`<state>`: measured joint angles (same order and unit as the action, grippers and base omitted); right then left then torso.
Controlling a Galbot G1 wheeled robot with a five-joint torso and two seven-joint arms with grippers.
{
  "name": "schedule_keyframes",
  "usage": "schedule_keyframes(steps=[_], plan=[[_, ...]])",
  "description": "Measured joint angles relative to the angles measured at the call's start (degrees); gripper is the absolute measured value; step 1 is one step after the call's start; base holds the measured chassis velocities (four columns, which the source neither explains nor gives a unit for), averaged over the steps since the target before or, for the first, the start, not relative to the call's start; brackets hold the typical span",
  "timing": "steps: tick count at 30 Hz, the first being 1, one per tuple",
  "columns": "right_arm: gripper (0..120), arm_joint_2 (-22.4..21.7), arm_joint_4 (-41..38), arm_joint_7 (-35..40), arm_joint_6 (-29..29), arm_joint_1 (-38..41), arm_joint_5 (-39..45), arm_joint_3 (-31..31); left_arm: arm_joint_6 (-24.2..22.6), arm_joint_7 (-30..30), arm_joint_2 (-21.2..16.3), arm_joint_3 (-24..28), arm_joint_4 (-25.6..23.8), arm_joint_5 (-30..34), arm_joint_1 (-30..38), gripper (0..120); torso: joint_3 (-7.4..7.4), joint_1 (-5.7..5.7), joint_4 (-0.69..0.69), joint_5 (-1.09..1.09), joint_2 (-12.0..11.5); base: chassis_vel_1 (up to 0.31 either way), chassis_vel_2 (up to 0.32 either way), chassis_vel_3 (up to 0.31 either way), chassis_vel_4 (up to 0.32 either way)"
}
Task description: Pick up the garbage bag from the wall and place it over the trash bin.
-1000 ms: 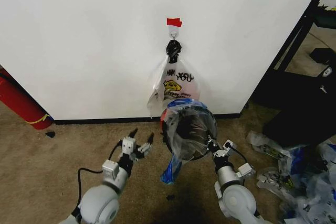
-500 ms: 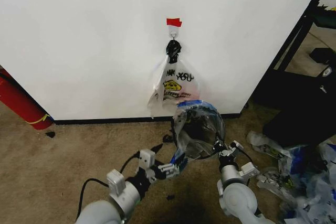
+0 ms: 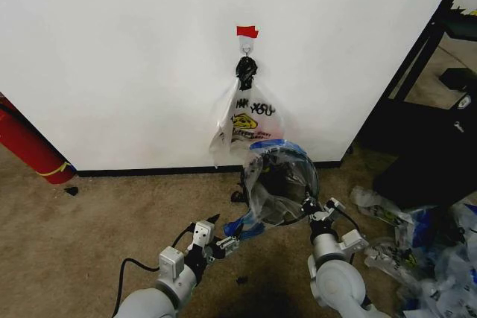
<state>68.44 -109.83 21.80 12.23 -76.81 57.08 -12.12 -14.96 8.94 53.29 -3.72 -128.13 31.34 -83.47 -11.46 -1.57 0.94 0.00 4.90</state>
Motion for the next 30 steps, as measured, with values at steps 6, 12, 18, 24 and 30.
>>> schedule_keyframes(steps=[6,12,18,24,30], plan=[[0,0.0,-0.8,0.3,-0.2,-0.2,0.0,-0.1,-0.3,-1.9,0.3,0.8,0.8,-0.2,0.3,34,0.00,0.00,0.00,0.00,0.0,0.000,0.000,0.000,0.000],[0,-0.3,-2.4,1.7,-0.6,-0.8,0.4,-0.3,-0.4,0.3,1.1,0.8,2.0,0.2,1.2,10,0.00,0.00,0.00,0.00,0.0,0.000,0.000,0.000,0.000],[0,-0.2,-3.7,2.2,-1.1,-1.1,1.2,-0.2,-2.4,2.7,1.5,0.7,3.8,0.1,1.7,0,0.00,0.00,0.00,0.00,0.0,0.000,0.000,0.000,0.000],[0,-0.6,-6.7,2.4,-2.3,-2.5,2.1,0.1,-3.0,5.9,2.3,0.3,6.9,-0.1,2.5,0,0.00,0.00,0.00,-0.01,0.0,0.000,0.000,0.000,0.000],[0,-0.9,-8.5,2.5,-3.1,-2.9,3.6,0.1,-2.3,2.7,2.5,0.5,7.2,-1.0,2.4,0,0.00,0.00,0.00,0.00,0.0,0.000,0.000,0.000,0.000]])
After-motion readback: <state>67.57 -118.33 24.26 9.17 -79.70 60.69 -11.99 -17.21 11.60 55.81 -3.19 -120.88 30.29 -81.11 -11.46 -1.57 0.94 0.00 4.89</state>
